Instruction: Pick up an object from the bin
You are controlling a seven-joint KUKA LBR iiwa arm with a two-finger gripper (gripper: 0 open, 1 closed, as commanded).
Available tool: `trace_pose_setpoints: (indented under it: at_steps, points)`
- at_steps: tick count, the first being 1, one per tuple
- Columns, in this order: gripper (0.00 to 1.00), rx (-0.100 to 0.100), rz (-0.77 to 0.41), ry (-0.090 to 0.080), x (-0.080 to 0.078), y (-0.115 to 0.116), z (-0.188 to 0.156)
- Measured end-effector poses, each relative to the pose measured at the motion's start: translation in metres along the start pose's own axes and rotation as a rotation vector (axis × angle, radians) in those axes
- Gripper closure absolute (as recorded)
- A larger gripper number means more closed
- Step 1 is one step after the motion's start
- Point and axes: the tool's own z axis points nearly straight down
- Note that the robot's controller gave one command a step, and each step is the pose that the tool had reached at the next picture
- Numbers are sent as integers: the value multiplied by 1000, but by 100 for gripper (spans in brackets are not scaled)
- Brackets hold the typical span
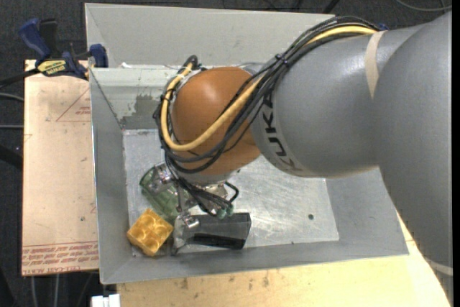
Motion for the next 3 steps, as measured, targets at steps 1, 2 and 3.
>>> trace_pose_setpoints:
  at_steps: [1,2,3]
  points:
    - [100,1,7,-3,-12,8,77]
    - [100,1,7,-2,-12,8,77]
    - [100,0,-10,-2,-10,2,54]
